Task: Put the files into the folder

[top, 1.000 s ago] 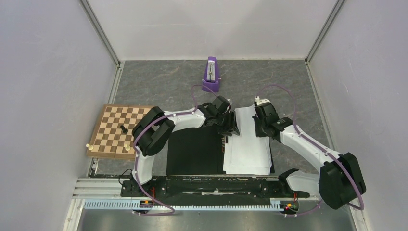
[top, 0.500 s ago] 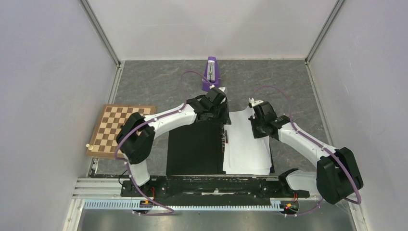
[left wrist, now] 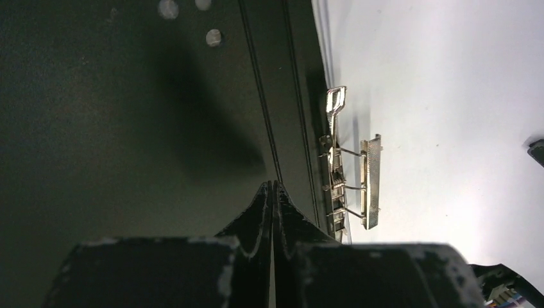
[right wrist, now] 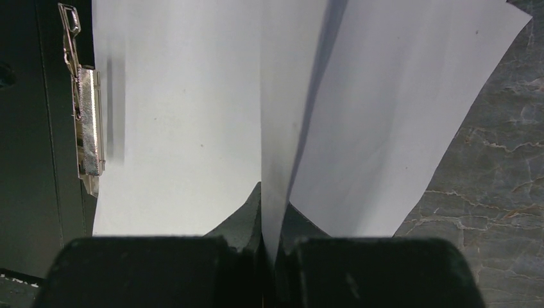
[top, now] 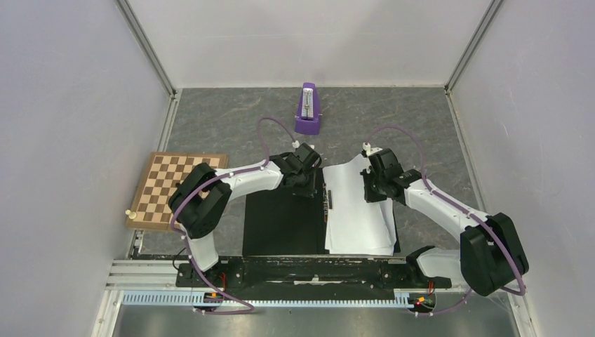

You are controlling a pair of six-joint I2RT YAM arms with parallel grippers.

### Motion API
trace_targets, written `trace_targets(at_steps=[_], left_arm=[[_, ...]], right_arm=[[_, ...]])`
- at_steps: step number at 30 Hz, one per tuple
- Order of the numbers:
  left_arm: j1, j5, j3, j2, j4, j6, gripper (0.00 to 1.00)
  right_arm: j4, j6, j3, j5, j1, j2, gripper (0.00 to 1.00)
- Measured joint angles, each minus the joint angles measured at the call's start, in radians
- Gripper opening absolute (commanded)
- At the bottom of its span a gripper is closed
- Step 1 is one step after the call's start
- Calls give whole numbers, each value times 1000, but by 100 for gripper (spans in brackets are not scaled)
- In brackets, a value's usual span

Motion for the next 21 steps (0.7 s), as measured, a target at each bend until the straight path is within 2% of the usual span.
trace_targets(at_steps=[3, 7, 16, 21], left_arm=[[0, 0, -9, 4, 2, 0, 3], [0, 7, -9, 21, 12, -1, 2], [0, 30, -9, 34, 26, -1, 2], [0, 31, -9, 34, 26, -1, 2]], right_arm=[[6, 24, -16, -1, -1, 0, 17], [3, 39, -19, 3, -2, 0, 48], [-34, 43, -19, 87, -6, -37, 98], [-47, 45, -23, 144, -35, -59, 98]])
